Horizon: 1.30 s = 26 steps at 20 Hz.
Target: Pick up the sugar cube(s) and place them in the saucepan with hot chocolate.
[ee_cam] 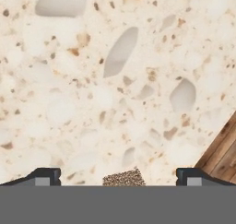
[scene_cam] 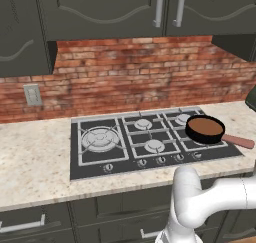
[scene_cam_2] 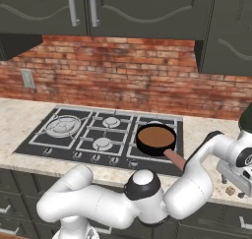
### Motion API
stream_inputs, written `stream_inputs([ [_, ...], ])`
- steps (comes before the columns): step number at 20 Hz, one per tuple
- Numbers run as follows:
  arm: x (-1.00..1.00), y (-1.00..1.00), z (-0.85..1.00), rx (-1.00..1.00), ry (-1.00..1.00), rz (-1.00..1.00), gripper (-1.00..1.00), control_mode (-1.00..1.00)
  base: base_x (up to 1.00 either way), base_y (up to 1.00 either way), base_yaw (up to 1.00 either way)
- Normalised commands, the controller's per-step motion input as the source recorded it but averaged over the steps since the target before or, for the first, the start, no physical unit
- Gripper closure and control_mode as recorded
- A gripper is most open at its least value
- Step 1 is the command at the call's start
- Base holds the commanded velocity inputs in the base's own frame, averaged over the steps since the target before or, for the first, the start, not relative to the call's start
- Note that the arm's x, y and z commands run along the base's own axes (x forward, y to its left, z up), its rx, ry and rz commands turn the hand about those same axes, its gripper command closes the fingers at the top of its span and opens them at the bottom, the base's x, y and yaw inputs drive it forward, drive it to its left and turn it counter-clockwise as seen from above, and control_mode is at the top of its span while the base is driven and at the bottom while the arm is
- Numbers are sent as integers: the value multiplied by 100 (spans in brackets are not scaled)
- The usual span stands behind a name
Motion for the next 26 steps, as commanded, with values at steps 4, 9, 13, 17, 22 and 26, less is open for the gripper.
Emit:
stream_inputs([
  [4,-23,0,-19,2,3,0,-100,-100,0,0,0],
  [9,-25,0,-18,1,0,0,-100,-100,0,0,0],
  [13,-7,0,-12,1,0,0,-100,-100,0,0,0],
  [17,-1,1,-11,0,0,0,-100,-100,0,0,0],
  [22,-3,12,-17,0,0,0,-100,-100,0,0,0],
  [26,-13,1,-21,0,0,0,100,-100,0,0,0],
])
